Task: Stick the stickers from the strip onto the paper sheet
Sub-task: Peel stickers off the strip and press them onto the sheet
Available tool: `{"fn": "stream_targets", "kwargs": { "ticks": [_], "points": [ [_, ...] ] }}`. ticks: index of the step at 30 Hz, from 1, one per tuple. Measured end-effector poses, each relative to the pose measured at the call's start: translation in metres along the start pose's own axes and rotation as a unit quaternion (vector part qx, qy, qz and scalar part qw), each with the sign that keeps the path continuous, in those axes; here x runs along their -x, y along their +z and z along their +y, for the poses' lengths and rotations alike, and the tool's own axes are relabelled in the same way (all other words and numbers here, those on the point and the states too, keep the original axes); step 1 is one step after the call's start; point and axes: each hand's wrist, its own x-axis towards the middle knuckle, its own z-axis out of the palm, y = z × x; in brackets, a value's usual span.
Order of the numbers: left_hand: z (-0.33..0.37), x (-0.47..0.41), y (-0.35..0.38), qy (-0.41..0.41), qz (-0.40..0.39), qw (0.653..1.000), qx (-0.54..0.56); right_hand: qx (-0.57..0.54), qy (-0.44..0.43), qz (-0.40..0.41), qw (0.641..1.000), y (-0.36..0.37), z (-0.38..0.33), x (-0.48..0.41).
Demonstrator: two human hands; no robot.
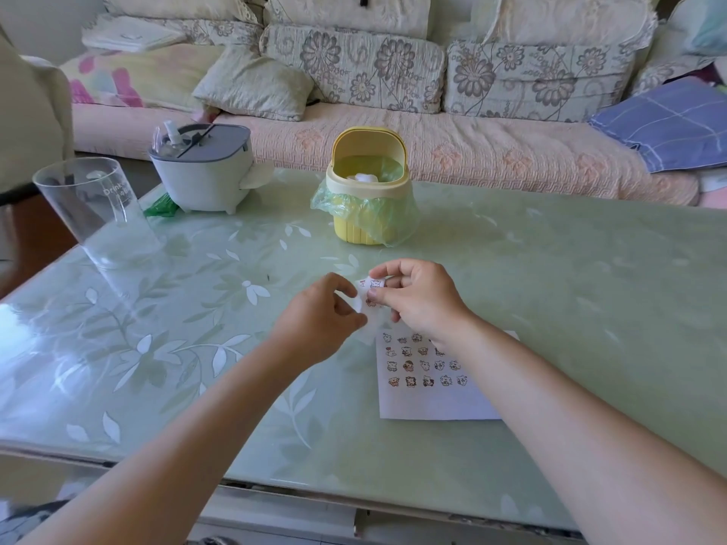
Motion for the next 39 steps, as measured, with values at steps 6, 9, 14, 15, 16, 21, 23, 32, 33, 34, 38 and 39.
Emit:
{"fn": "stream_targets", "kwargs": {
  "ticks": [6,9,14,15,16,21,23,32,33,34,38,39],
  "points": [
    [0.001,-0.001,0.000,-0.023,0.042,0.997,0.061,0.055,-0.035,0.006,0.998,-0.003,-0.002,-0.002],
    [0.000,-0.001,0.001,-0.035,0.051,0.994,0.090,0.073,-0.037,-0.004,0.997,-0.004,-0.004,0.000],
    [0.002,0.000,0.001,0.013,0.087,0.993,0.077,0.064,-0.025,-0.006,0.998,-0.006,-0.008,0.001],
    [0.003,0.000,0.001,0.019,0.078,0.994,0.075,0.043,-0.017,-0.010,0.999,-0.005,-0.009,0.002],
    [0.004,0.000,0.000,0.018,0.069,0.995,0.075,0.028,-0.008,-0.015,0.999,-0.005,-0.011,0.002],
    [0.002,-0.001,0.001,0.011,0.058,0.995,0.079,0.024,0.029,-0.005,0.999,-0.003,-0.009,0.002],
    [0.002,-0.001,0.001,0.016,0.057,0.996,0.072,0.005,0.022,0.001,1.000,-0.002,-0.007,0.002],
    [0.000,0.001,0.004,0.019,0.075,0.995,0.064,0.005,-0.007,-0.028,1.000,-0.006,-0.007,0.004],
    [0.000,0.001,0.003,0.012,0.075,0.994,0.075,0.007,-0.011,-0.031,0.999,-0.006,-0.007,0.005],
    [0.000,0.000,0.002,0.006,0.074,0.994,0.084,0.008,-0.015,-0.033,0.999,-0.006,-0.007,0.005],
    [0.002,0.001,-0.002,0.013,0.052,0.990,0.134,0.003,-0.024,-0.023,0.999,-0.007,-0.006,0.005],
    [0.002,0.001,-0.002,0.014,0.051,0.989,0.137,0.006,-0.026,-0.021,0.999,-0.006,-0.006,0.005]
  ]
}}
